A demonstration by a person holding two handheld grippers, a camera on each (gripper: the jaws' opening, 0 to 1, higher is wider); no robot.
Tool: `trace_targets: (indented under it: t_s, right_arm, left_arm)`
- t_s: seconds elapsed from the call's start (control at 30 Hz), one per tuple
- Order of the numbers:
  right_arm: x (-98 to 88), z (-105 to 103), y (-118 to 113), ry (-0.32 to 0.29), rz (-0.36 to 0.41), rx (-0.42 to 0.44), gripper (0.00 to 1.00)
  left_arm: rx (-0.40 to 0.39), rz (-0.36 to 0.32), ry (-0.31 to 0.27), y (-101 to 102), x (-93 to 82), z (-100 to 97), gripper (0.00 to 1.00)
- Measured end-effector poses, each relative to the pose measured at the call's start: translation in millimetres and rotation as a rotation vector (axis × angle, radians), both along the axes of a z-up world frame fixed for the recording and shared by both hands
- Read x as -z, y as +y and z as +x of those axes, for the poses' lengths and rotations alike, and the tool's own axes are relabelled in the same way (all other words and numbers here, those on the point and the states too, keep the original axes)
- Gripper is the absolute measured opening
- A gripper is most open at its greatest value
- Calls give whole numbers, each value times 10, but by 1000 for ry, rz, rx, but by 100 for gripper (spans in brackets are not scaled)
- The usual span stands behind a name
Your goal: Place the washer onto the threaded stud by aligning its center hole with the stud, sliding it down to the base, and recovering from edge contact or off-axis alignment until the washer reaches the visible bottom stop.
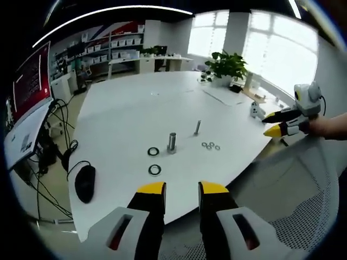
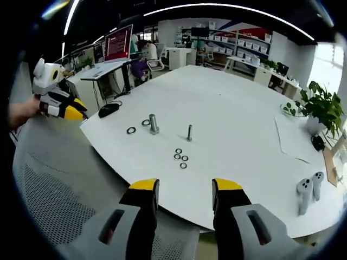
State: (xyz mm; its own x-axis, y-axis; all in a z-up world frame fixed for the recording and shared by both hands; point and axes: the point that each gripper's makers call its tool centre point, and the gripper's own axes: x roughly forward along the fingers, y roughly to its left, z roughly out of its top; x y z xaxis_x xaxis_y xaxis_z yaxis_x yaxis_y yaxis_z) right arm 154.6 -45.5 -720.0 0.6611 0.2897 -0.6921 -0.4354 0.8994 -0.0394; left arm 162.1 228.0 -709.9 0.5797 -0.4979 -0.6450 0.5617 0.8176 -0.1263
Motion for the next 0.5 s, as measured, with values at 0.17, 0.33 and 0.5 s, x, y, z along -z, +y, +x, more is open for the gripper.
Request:
trace_targets:
  t_s: [0.17,0.33,0.5]
  right_arm:
    - [-27,6,19,-11,22,-5,42]
    - [-27,-2,50,-6,44,-13,42]
    - [-62,-9,99,-18,78,-27,41]
  left_arm:
    - [-13,30,3,42,29,10,22]
    - [-32,53,12,84,67,31,22]
    - [-47,97,38,148,143,18,22]
